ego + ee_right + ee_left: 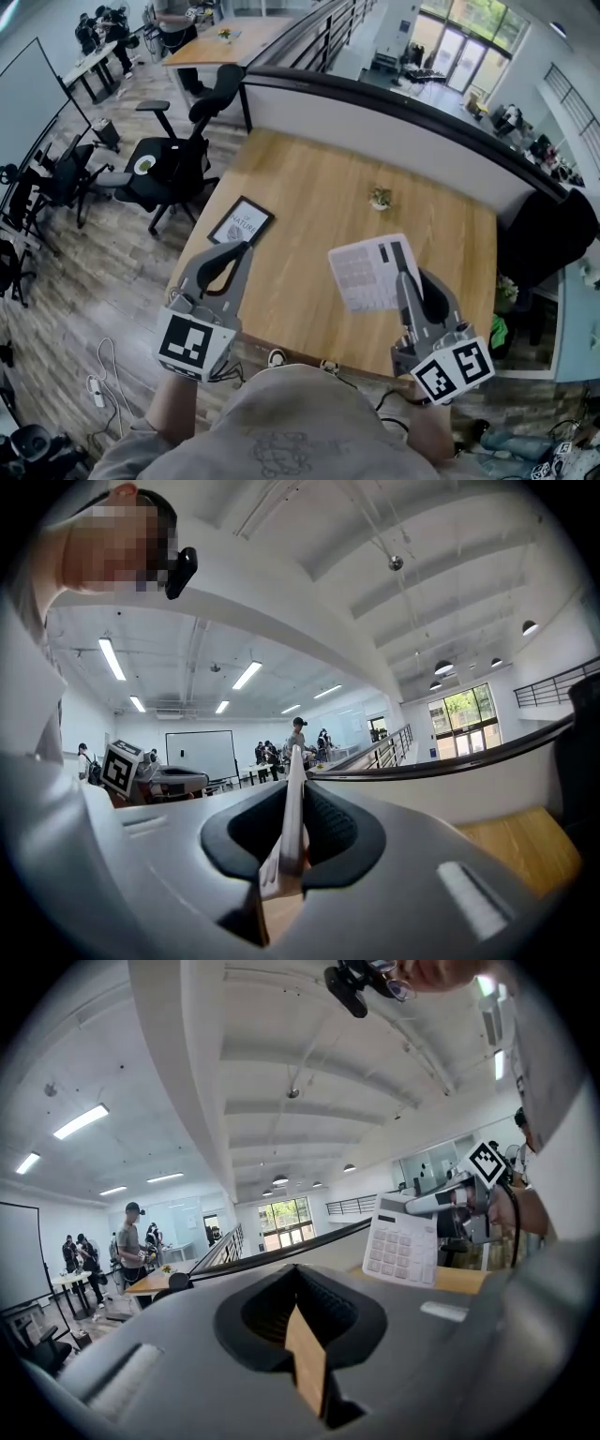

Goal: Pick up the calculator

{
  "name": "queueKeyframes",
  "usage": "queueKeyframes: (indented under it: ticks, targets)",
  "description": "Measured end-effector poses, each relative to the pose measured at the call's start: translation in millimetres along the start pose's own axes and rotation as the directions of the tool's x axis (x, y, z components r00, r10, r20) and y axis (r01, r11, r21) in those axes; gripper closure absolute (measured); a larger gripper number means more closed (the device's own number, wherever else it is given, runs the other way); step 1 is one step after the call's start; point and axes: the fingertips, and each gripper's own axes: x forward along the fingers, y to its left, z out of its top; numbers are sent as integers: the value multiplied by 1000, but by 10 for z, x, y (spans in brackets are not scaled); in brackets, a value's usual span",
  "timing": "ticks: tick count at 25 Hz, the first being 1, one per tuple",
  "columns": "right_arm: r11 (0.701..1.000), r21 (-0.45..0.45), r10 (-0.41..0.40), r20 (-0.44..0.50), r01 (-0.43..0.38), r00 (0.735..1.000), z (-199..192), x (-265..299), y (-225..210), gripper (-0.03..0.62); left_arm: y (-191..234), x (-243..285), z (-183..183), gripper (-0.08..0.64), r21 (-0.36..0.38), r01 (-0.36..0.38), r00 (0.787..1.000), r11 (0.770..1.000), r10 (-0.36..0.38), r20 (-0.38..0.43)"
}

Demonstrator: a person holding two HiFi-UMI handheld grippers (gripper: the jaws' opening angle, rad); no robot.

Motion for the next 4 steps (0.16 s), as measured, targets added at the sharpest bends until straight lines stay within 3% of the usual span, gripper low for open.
queueKeyframes:
  ticks: [4]
  targets:
    - [999, 18, 32, 1, -32, 999, 87, -45, 50, 535, -38, -37, 98, 558, 14, -3, 1000, 1000, 3, 5]
